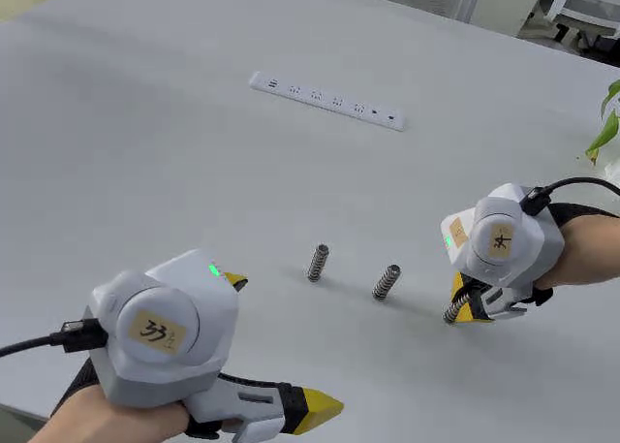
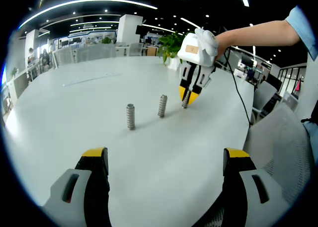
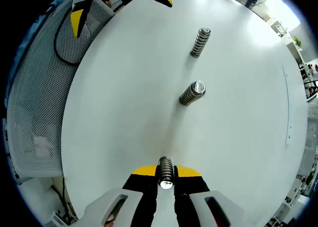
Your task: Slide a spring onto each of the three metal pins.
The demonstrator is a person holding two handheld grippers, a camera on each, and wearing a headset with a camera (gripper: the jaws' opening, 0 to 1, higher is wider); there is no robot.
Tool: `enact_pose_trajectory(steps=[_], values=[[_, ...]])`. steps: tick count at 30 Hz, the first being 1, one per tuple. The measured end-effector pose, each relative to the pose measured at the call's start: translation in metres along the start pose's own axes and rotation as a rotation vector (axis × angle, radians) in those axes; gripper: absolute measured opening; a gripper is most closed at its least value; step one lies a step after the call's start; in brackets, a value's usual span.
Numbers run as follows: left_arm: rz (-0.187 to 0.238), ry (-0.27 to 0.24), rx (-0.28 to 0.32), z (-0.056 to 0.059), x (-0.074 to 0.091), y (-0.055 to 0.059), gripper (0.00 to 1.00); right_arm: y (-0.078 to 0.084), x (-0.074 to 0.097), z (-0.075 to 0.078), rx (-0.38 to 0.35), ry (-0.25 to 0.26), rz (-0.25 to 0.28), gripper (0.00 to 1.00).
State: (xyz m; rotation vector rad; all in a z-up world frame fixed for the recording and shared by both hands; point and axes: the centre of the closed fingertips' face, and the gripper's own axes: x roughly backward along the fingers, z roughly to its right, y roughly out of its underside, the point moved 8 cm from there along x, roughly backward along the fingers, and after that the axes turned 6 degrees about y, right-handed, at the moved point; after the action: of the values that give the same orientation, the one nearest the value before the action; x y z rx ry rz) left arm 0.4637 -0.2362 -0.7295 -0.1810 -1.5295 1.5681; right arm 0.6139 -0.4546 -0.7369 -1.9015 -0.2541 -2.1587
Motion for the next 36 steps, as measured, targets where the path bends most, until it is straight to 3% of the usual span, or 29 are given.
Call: enact_pose_trajectory(steps=[4,9,14,19,21,22,26,30,36], values=[[-0.004,0.002,-0.002,0.001,0.000,0.000,0.95,0.001,-0.001,0.000,-0.015,0.001,0.004,0.11],[-0.001,-0.002,-0.004,0.000,0.000,-0.001,0.95,0.002,0.001,-0.001,-0.039,0.016,0.037,0.28],[0.005,-0.008,-0.015,0.001,-0.001,-0.003,0.95,-0.001,0.009,-0.002,-0.113,0.086,0.127,0.52],[0.003,-0.010,-0.043,0.003,-0.001,-0.004,0.95,0.002,0.019,-0.013,-0.235,0.121,0.209,0.66],[0.008,-0.012,-0.047,0.003,-0.001,-0.005,0.95,0.004,0.025,-0.016,-0.268,0.175,0.243,0.74],[0.008,-0.011,-0.045,0.003,-0.001,-0.005,0.95,0.004,0.029,-0.018,-0.282,0.204,0.281,0.77],[0.004,-0.018,-0.048,0.002,-0.001,-0.004,0.95,0.014,0.038,-0.031,-0.401,0.225,0.317,0.87],[0.000,-0.013,-0.043,0.002,-0.001,-0.003,0.96,0.018,0.047,-0.052,-0.474,0.256,0.397,0.97],[-0.019,-0.004,-0.037,0.003,-0.003,0.000,0.96,0.024,0.051,-0.087,-0.586,0.250,0.472,0.99]])
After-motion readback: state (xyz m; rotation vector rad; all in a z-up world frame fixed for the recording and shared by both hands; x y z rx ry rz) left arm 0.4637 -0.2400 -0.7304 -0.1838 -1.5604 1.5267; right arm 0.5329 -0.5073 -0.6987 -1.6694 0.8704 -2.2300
